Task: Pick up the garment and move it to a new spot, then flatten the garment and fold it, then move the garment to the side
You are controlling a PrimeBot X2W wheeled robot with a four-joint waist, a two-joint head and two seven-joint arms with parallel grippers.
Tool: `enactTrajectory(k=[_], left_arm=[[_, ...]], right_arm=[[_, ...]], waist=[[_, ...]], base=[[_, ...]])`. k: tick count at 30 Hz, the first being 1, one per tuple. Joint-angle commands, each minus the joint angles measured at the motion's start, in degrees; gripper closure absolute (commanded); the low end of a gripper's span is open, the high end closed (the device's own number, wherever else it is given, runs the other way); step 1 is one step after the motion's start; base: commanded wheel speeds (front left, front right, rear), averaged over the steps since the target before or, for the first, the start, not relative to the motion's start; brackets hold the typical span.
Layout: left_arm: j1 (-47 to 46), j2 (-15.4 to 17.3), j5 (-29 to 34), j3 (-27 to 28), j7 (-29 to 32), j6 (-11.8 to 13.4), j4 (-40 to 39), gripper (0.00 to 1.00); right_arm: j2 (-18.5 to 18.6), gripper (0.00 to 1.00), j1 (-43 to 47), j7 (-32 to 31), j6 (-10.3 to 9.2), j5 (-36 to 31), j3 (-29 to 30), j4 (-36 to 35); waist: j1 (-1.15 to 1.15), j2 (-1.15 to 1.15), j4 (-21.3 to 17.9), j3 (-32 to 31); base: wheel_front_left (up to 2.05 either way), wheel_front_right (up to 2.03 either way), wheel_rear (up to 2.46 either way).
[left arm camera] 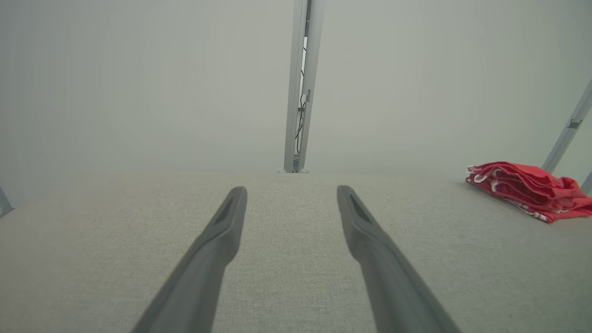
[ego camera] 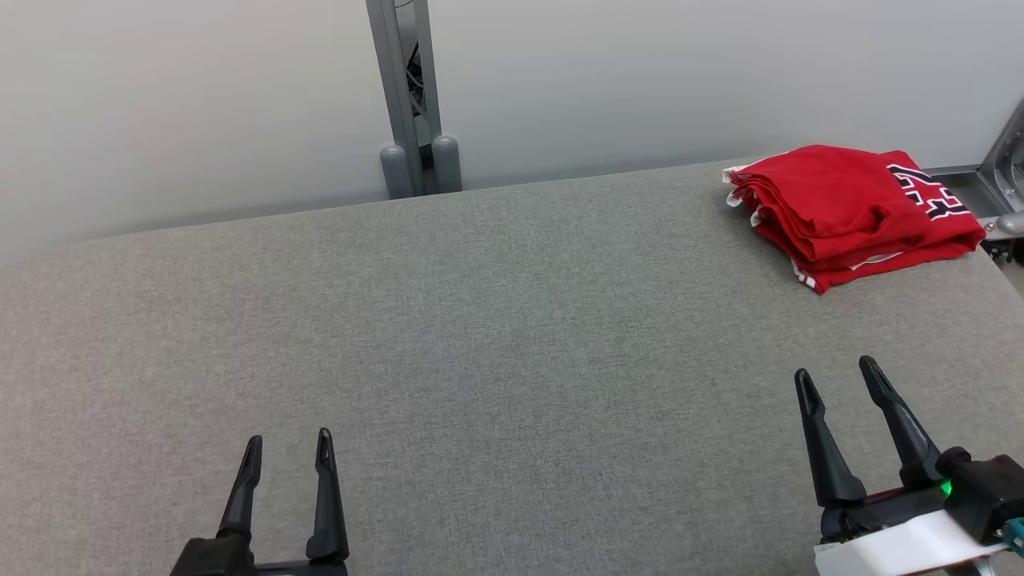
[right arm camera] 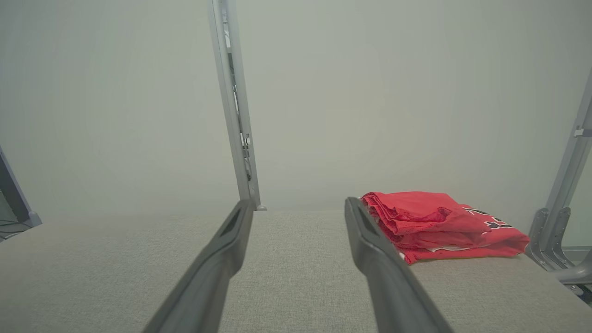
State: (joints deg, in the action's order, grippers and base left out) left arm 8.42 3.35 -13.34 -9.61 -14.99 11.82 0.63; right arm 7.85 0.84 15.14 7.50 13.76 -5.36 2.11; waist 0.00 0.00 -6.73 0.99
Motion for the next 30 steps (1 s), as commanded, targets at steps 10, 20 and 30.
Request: enactTrajectory(k=[10, 20, 30], left_arm=[[1.07, -0.30, 1.07, 1.50, -0.22, -1.67, 0.27, 0.00], [0.53, -0.33, 0.30, 0.59, -0.22, -0.69, -0.16, 0.00], [0.93, -0.68, -1.20, 0.23, 0.60, -0.08, 1.61, 1.00]], right_arm=[[0.88, 0.00, 0.86, -0.03, -0.02, 0.91, -0.36, -0.43], [1.06, 0.00, 0.45, -0.03, -0.02, 0.92, -0.65, -0.64], [-0.26, 1.00, 1.60, -0.39, 0.00, 2.74, -0.86, 1.61]], waist=[[0.00, 0.00, 1.84, -0.07], [0.00, 0.00, 2.55, 0.33], [0.00, 0.00, 2.72, 0.61]], base=[[0.00, 0.00, 0.00], [0.00, 0.00, 0.00], [0.00, 0.00, 0.00]])
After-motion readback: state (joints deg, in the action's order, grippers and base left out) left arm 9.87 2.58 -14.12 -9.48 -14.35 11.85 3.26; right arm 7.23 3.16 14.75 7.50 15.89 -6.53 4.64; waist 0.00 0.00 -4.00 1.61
